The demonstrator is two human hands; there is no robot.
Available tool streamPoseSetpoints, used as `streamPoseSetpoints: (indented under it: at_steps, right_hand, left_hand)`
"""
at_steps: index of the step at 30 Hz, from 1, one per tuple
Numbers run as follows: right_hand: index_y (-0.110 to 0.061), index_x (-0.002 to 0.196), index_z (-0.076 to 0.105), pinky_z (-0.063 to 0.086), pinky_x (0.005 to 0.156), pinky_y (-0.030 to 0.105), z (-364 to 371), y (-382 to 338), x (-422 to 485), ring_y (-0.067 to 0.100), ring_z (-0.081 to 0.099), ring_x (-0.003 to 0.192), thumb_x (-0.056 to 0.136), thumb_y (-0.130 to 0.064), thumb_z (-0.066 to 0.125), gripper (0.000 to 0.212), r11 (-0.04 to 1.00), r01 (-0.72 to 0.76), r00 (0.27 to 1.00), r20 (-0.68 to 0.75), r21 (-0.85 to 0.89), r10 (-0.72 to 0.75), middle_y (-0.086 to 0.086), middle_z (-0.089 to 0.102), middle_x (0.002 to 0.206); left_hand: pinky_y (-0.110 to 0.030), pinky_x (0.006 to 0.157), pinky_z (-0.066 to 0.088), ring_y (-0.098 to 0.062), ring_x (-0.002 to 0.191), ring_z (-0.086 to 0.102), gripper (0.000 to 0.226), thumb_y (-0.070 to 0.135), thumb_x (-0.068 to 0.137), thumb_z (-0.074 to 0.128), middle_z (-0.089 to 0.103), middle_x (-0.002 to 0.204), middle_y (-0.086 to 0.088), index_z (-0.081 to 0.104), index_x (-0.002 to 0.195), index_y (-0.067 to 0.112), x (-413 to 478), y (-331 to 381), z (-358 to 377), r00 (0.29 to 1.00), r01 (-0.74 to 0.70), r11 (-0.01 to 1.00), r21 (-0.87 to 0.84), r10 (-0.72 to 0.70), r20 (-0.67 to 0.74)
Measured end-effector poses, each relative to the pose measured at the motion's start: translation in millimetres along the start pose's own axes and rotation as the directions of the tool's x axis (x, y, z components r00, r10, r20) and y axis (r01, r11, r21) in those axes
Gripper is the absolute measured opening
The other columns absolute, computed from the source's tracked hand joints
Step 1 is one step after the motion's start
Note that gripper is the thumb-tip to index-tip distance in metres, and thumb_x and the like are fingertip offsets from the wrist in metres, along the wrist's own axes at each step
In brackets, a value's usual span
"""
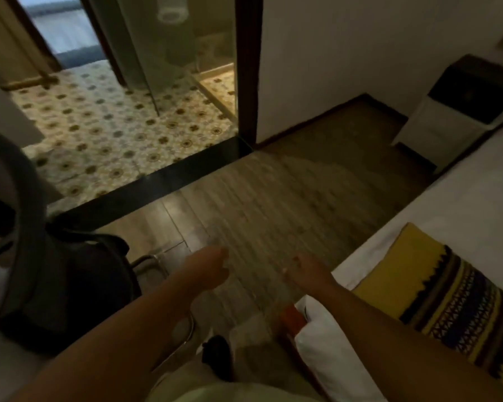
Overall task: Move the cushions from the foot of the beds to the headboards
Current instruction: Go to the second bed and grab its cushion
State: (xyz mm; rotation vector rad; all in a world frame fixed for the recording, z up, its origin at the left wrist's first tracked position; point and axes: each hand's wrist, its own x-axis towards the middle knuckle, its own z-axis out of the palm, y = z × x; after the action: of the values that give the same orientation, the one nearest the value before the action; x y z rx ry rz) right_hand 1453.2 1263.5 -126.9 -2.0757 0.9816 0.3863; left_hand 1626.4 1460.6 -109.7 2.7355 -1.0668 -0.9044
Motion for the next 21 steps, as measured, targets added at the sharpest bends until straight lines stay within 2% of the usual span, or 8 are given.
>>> streamPoseSetpoints:
  at_steps: [4, 6, 8, 10, 12, 16, 19, 21]
  right_hand:
    - [-0.019, 0.13, 0.056, 0.049, 0.096, 0.035, -6, -31, 25, 0.024, 0.059, 0.116, 0.087, -0.047, 0.063, 0.052, 0.995, -0.078, 0.997, -0.024, 0.07, 0.08, 0.002, 0.061, 0.127]
    - [-0.021, 0.115, 0.062, 0.05, 0.095, 0.037, -15, -39, 34, 0.024, 0.061, 0.112, 0.088, -0.04, 0.064, 0.033, 0.986, -0.09, 0.993, -0.067, 0.14, 0.1, -0.005, 0.061, 0.105]
    - [-0.023, 0.109, 0.06, 0.046, 0.088, 0.03, -28, -43, 49, 0.022, 0.06, 0.109, 0.091, -0.035, 0.064, 0.023, 0.975, -0.123, 0.984, -0.109, 0.183, 0.145, -0.007, 0.054, 0.099]
    - [-0.024, 0.115, 0.056, 0.041, 0.085, 0.026, -39, -41, 70, 0.021, 0.058, 0.108, 0.092, -0.035, 0.063, 0.027, 0.958, -0.168, 0.973, -0.119, 0.232, 0.2, -0.001, 0.057, 0.109]
    - [-0.017, 0.129, 0.054, 0.044, 0.091, 0.029, -52, -35, 95, 0.024, 0.057, 0.116, 0.092, -0.036, 0.062, 0.043, 0.952, -0.216, 0.96, -0.13, 0.218, 0.248, 0.006, 0.059, 0.125]
    - [-0.015, 0.141, 0.047, 0.04, 0.099, 0.03, -89, -25, 151, 0.026, 0.051, 0.128, 0.093, -0.038, 0.06, 0.054, 0.928, -0.252, 0.942, -0.15, 0.274, 0.3, 0.009, 0.053, 0.142]
    - [-0.016, 0.142, 0.046, 0.04, 0.105, 0.033, -118, -13, 185, 0.026, 0.051, 0.128, 0.094, -0.042, 0.058, 0.056, 0.905, -0.27, 0.925, -0.172, 0.33, 0.339, 0.008, 0.052, 0.143]
    - [-0.018, 0.133, 0.052, 0.041, 0.096, 0.026, -135, -5, 201, 0.021, 0.054, 0.114, 0.094, -0.044, 0.057, 0.047, 0.883, -0.274, 0.917, -0.175, 0.381, 0.36, 0.008, 0.055, 0.136]
  left_hand:
    - [-0.037, 0.101, 0.05, -0.024, 0.124, 0.057, 0.054, 0.033, 0.092, 0.058, 0.055, 0.14, -0.007, 0.046, 0.142, 0.02, 52, -9, -37, 0.992, -0.077, 0.997, 0.01, 0.076, 0.097]
    - [-0.038, 0.1, 0.051, -0.025, 0.123, 0.057, 0.052, 0.03, 0.092, 0.058, 0.055, 0.139, -0.009, 0.047, 0.141, 0.018, 77, -5, -54, 0.986, -0.125, 0.992, 0.003, 0.124, 0.112]
    - [-0.037, 0.099, 0.051, -0.025, 0.122, 0.056, 0.051, 0.031, 0.094, 0.057, 0.053, 0.139, -0.008, 0.046, 0.142, 0.018, 108, 5, -73, 0.974, -0.179, 0.984, -0.014, 0.18, 0.139]
    - [-0.037, 0.101, 0.05, -0.025, 0.123, 0.055, 0.052, 0.031, 0.094, 0.057, 0.052, 0.14, -0.008, 0.044, 0.144, 0.019, 140, 18, -90, 0.962, -0.222, 0.975, -0.019, 0.222, 0.161]
    - [-0.036, 0.104, 0.047, -0.024, 0.124, 0.054, 0.053, 0.032, 0.094, 0.058, 0.052, 0.14, -0.008, 0.045, 0.144, 0.019, 174, 33, -106, 0.954, -0.258, 0.966, -0.008, 0.256, 0.156]
    - [-0.034, 0.103, 0.046, -0.023, 0.123, 0.055, 0.05, 0.031, 0.094, 0.058, 0.054, 0.138, -0.008, 0.047, 0.141, 0.017, 242, 72, -135, 0.929, -0.337, 0.94, 0.054, 0.323, 0.179]
    - [-0.032, 0.102, 0.044, -0.022, 0.123, 0.054, 0.048, 0.031, 0.094, 0.059, 0.054, 0.137, -0.007, 0.048, 0.14, 0.017, 287, 106, -151, 0.917, -0.367, 0.923, 0.116, 0.338, 0.212]
    - [-0.032, 0.102, 0.044, -0.022, 0.123, 0.054, 0.048, 0.032, 0.094, 0.058, 0.055, 0.136, -0.006, 0.049, 0.138, 0.018, 313, 130, -160, 0.905, -0.404, 0.9, 0.164, 0.368, 0.213]
